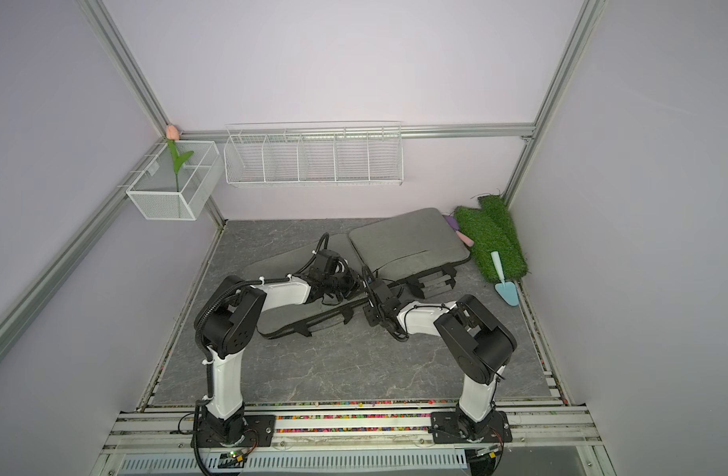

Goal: Put the mouse into the laptop bag
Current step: Zip the zipper on the zippered laptop bag.

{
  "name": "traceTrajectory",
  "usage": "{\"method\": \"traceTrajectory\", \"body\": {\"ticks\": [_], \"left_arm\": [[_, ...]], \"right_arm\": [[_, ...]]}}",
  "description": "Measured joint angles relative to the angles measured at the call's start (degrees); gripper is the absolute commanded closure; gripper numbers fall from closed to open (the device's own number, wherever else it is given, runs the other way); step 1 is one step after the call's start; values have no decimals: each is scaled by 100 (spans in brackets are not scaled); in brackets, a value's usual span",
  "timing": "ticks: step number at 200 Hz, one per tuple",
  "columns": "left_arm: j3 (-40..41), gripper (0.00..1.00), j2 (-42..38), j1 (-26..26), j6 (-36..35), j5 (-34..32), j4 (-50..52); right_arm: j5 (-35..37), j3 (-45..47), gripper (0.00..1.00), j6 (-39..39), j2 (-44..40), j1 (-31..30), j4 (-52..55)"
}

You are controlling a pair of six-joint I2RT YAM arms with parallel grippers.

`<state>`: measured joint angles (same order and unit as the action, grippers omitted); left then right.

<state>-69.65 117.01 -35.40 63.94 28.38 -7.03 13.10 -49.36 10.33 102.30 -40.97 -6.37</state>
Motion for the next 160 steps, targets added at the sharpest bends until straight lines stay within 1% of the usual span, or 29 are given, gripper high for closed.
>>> {"method": "traceTrajectory", "body": {"ticks": [29,63,89,131,160], "left_arm": [[-101,61,212,-11,153,79,-118],[-382,63,839,-15,551,503,-953],[-393,63,957,-15,726,658,-1287],[-398,63,966,-35,761,654,-1331],[-417,64,994,-46,782,654,-1338]], "right_arm": [[-7,35,93,13,-15,0,-61],[-55,37,94,11,-31,20,-103],[11,90,93,-76,-33,-9,-127],[304,129,93,-354,-175,-590,-260],[398,133,93,-396,-275,-828,-321]]}}
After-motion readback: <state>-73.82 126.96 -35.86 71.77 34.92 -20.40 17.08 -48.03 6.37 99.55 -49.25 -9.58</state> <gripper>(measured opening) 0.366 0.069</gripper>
